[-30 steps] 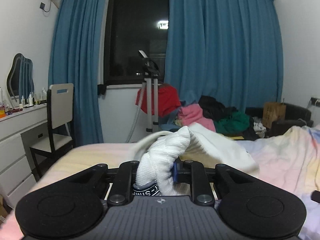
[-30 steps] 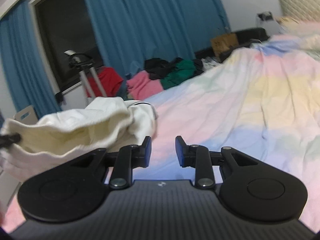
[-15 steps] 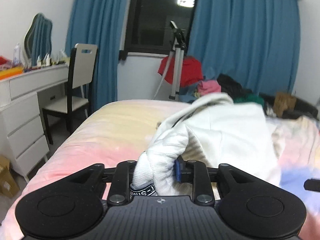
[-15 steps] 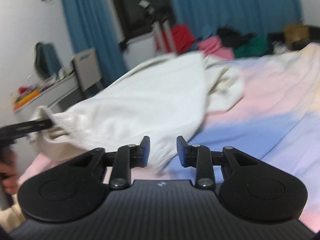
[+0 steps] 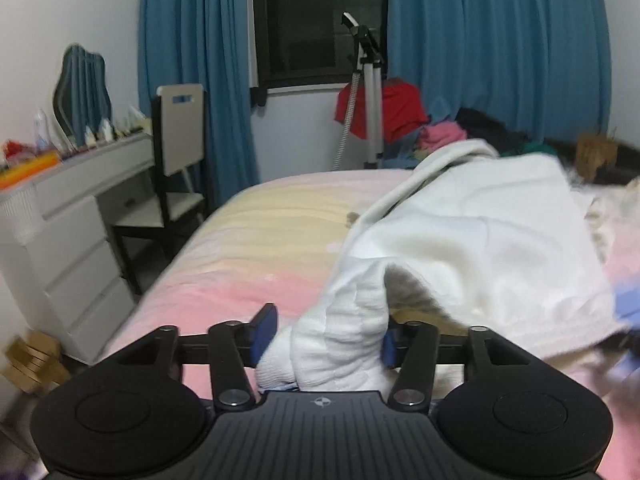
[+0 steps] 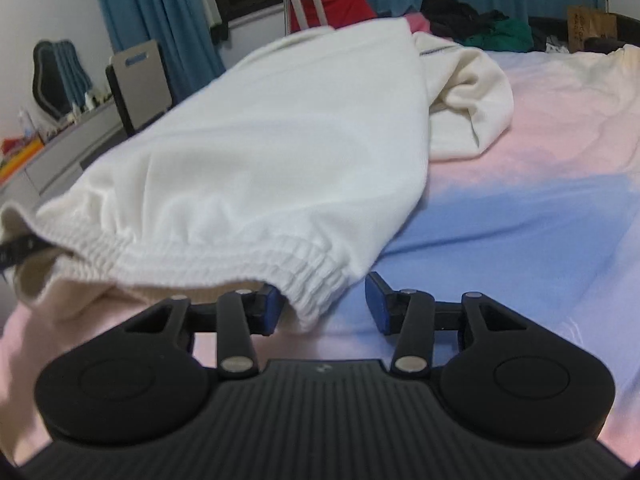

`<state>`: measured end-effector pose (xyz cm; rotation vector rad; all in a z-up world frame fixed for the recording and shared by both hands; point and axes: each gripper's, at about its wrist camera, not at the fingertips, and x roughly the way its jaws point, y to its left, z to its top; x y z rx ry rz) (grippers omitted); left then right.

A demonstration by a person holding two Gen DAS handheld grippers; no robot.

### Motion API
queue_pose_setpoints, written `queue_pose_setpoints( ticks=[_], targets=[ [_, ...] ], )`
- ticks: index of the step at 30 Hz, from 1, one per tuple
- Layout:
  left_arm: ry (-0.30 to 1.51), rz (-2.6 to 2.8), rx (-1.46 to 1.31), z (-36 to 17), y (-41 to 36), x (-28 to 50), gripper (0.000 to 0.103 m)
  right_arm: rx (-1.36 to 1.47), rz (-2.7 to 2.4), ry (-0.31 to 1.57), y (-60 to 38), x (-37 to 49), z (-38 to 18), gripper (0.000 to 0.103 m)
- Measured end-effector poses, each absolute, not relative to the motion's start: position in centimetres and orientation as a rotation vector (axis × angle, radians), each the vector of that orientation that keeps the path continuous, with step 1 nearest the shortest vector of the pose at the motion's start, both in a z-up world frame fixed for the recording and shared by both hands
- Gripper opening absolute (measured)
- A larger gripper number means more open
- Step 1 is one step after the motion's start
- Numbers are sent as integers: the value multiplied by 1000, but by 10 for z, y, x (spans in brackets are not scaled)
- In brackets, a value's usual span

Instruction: Fold clothes

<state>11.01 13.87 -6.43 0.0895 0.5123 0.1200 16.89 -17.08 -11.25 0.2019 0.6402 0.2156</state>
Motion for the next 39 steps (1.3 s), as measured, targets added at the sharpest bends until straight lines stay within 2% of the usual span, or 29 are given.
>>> queue_pose_setpoints(
  ticks=[2, 3, 10, 13, 15, 20, 22, 26, 30, 35, 37, 38, 39],
  targets=[
    [518, 120, 125, -64, 137, 110, 65, 201, 206, 607, -172, 166, -106, 20],
    [520, 102, 131, -62, 138, 107, 66, 196, 200, 588, -173, 164, -100, 18],
    [509, -96, 197, -50, 133, 82, 70, 189, 154, 378, -189, 121, -40, 15],
    [461, -140, 265, -49, 124, 69, 76, 173, 141, 301, -204, 96, -19, 14],
    [485, -166, 284, -53, 117, 68, 76, 131, 125, 332, -214, 90, -18, 14],
    [611, -129, 362, -71, 100, 76, 77, 152, 176, 612, -231, 108, -44, 15],
    [666, -91, 376, -78, 99, 80, 79, 153, 173, 632, -231, 107, -47, 16],
    [677, 1, 431, -81, 102, 83, 84, 174, 203, 546, -233, 96, -32, 17],
    [592, 110, 403, -64, 116, 83, 84, 309, 223, 527, -249, 98, -27, 18],
    [467, 247, 349, -39, 135, 81, 84, 571, 158, 610, -281, 119, -47, 19],
    [477, 267, 313, -34, 146, 84, 84, 674, 148, 637, -289, 124, -57, 20],
    [518, 242, 279, -33, 152, 87, 84, 701, 147, 650, -288, 125, -61, 24],
    [568, 206, 234, -34, 159, 89, 84, 713, 149, 661, -286, 126, -65, 34]
  ],
)
